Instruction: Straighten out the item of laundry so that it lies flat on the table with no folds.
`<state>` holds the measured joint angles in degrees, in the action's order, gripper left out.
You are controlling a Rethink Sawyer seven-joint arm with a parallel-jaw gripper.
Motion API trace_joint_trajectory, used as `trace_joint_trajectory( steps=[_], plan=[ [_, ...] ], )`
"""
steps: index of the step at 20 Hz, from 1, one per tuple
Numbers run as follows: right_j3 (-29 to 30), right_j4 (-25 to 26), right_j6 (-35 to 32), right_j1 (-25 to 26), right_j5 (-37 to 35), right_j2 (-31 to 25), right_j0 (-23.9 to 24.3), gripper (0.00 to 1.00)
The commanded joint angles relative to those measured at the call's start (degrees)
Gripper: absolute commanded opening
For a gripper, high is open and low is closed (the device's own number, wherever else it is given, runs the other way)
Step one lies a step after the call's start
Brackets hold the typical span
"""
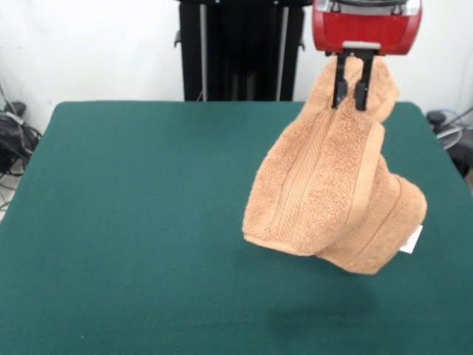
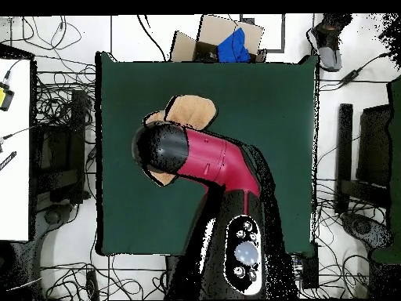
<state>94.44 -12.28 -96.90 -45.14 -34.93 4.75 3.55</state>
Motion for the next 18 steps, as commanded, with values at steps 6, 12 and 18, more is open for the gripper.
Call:
trace_joint_trajectory(
  steps=[6, 12, 18],
  plan=[
    [9.11, -1.52, -13.09, 0.28, 9.23, -2.0, -0.34, 0.0],
    [8.93, -0.69, -12.24, 0.36, 8.5, -0.94, -0.63, 1.0],
    [9.41, 0.04, -10.14, 0.02, 4.94, -0.92, 0.05, 1.0]
  ],
)
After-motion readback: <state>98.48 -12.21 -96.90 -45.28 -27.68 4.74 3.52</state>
